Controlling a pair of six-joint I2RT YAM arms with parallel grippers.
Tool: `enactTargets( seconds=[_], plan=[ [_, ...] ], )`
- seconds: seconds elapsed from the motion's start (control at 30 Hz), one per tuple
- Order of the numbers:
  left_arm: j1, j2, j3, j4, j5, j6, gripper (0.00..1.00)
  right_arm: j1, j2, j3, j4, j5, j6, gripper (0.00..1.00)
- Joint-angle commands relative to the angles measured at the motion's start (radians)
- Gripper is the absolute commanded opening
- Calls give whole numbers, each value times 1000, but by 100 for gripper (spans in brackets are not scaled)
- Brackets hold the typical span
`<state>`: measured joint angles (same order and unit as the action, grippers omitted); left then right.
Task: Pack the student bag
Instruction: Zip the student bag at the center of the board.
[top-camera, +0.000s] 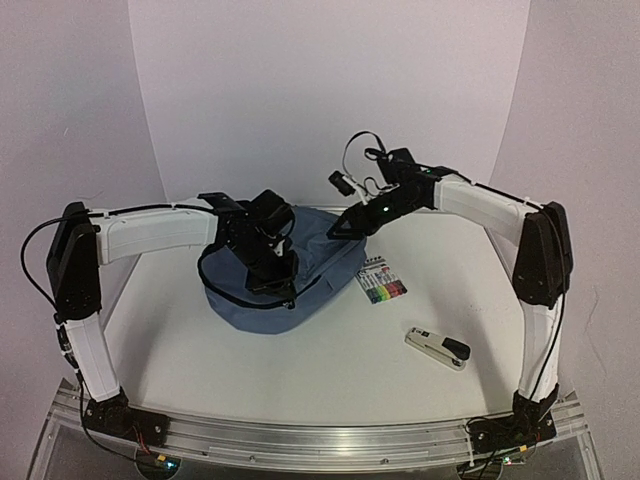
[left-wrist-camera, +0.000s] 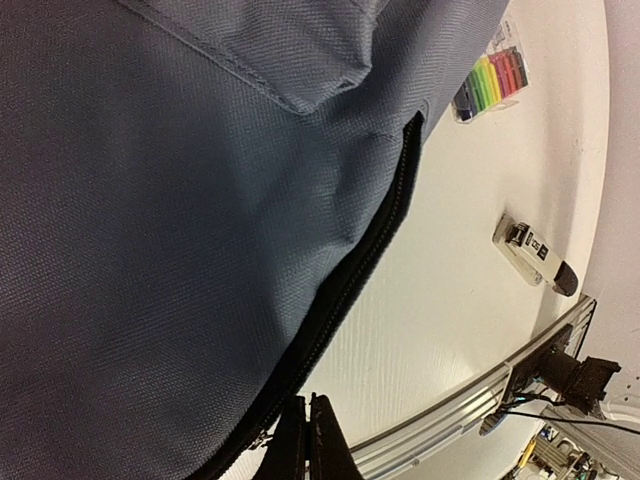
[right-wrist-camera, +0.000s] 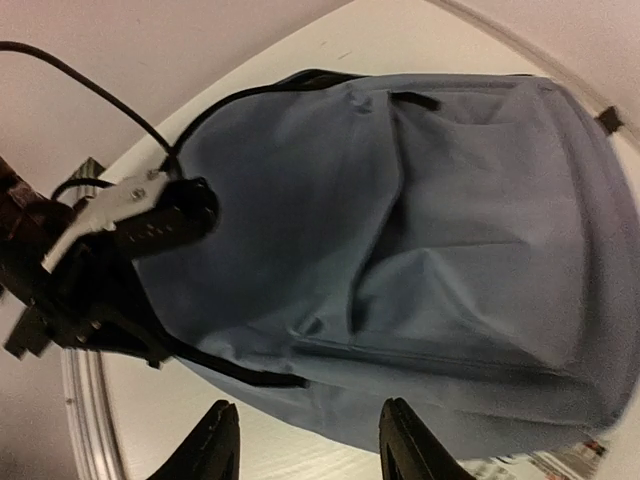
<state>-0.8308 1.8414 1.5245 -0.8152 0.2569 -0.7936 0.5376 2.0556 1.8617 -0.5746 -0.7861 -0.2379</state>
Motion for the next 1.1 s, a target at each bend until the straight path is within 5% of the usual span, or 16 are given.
enactTargets(
  seconds=[0.0,0.27,0.6,1.07],
  plan=[
    [-18,-105,-35,73,-10,32,0,88,107,112,39,-135,143,41],
    [-113,-212,-180,121,-121,75,0,157,270,259,118,-270,341,35],
    [-292,-109,-128,-13,-181,282,0,275,350,293,185,-345,346,35],
    [-324,-180,-144,-62,-200,279,0,367,455,283,179,-276,240,36]
  ],
)
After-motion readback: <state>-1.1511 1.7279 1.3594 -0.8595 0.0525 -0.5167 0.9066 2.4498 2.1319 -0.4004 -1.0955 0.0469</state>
